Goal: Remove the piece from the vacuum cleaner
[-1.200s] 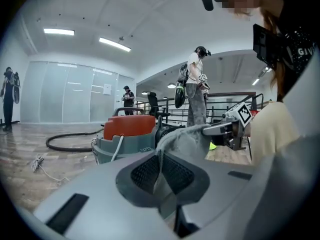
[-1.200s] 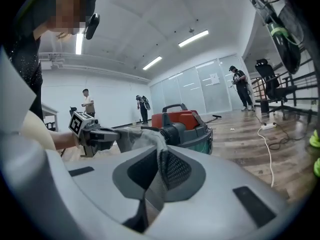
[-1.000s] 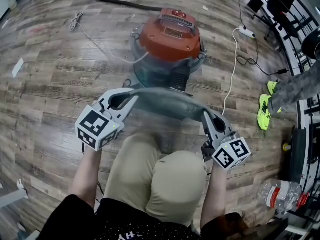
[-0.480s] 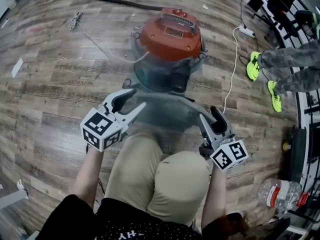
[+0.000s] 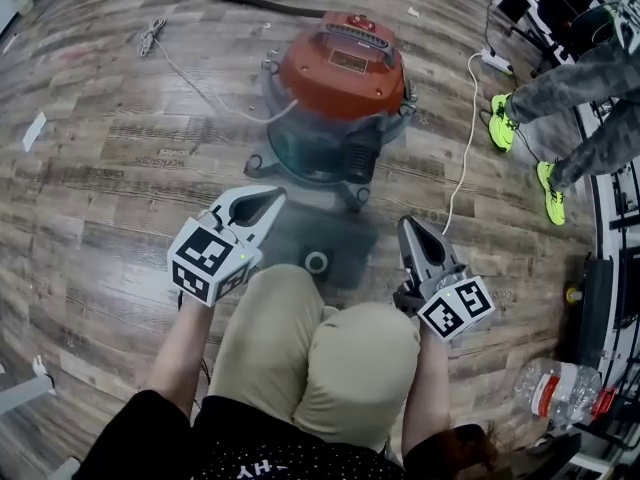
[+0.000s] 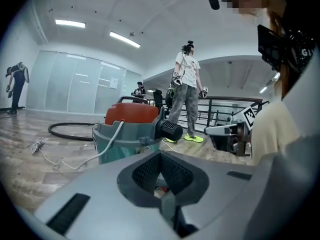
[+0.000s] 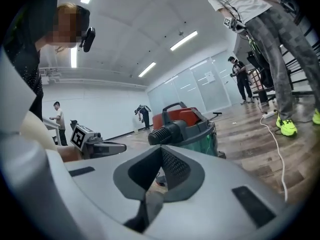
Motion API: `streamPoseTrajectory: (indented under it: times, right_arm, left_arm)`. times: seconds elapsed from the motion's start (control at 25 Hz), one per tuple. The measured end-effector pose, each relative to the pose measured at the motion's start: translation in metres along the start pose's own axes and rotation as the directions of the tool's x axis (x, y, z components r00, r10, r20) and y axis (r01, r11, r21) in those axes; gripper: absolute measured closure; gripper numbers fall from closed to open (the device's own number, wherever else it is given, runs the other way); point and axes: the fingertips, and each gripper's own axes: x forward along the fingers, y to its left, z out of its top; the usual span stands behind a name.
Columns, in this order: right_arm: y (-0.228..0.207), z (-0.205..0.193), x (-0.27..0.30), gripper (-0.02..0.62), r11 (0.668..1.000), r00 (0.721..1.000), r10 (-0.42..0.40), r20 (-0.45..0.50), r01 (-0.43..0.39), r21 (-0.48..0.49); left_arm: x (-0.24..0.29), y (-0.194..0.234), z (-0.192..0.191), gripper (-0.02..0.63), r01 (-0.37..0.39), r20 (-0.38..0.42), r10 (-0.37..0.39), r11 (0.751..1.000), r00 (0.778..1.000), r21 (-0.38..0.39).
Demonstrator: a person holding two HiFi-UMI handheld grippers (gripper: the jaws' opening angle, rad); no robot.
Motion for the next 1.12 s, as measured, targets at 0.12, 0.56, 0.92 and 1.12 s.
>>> streamPoseTrajectory:
  times: [0.12, 0.56, 0.92, 1.12]
  right_arm:
    - [0.002, -0.001, 0.002, 0.584, 1.000, 1.000, 0.010, -0.005, -0.010, -0.013]
    - [0.006, 0.002, 0.005, 0.584, 0.992, 0.999, 0.009, -0.031, -0.013, -0.122]
    - [0.001, 0.000, 0.005, 0.584, 0.989, 0.998, -0.004, -0.060, -0.005, -0.145]
    - [0.001, 0.000, 0.005, 0.584, 0.990, 0.998, -0.001, -0.065, -0.008, -0.141]
  left_arm:
    - [0.002, -0.006, 0.000, 0.598, 0.016, 0.001, -0.016, 1.000, 1.000, 0.003]
    - [0.013, -0.015, 0.008, 0.598, 0.043, 0.019, -0.043, 0.999, 0.999, 0.002]
    - [0.021, -0.017, 0.007, 0.598, 0.060, 0.001, -0.060, 0.998, 0.998, 0.015]
    - [0.023, -0.018, 0.006, 0.598, 0.071, -0.009, -0.070, 0.997, 0.997, 0.018]
